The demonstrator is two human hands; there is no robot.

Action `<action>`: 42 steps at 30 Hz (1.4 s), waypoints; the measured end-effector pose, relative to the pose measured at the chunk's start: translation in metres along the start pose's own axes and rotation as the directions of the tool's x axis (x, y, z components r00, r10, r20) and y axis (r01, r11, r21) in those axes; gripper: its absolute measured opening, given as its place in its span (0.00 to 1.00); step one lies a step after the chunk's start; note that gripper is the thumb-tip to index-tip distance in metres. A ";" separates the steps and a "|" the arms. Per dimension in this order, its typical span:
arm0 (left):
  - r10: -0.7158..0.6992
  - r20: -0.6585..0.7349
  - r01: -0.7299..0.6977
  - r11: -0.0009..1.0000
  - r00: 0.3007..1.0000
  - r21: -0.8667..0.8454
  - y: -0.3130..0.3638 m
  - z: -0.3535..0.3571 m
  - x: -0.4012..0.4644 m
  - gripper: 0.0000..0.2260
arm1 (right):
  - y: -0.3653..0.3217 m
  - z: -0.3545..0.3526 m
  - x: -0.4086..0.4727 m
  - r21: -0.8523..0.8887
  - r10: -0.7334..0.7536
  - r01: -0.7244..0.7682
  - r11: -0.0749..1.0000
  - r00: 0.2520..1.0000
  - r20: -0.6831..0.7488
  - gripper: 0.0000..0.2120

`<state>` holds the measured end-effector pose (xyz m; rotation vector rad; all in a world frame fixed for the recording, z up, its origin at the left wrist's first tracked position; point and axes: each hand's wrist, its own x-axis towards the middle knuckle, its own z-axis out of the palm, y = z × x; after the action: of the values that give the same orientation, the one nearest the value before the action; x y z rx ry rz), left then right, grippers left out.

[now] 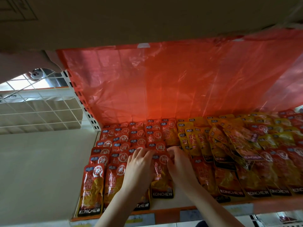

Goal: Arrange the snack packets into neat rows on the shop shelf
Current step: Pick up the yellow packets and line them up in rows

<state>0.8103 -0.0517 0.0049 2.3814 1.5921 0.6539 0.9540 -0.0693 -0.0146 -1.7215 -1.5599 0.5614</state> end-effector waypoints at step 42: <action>0.188 0.084 -0.200 0.963 0.979 0.183 0.015 0.025 0.034 0.18 | 0.022 -0.010 0.131 -0.513 -0.012 0.063 0.856 0.995 0.102 0.36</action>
<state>0.8455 -0.0244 -0.0021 2.6939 1.4660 0.4683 0.9976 0.0564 -0.0046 -2.0718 -1.9342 0.2081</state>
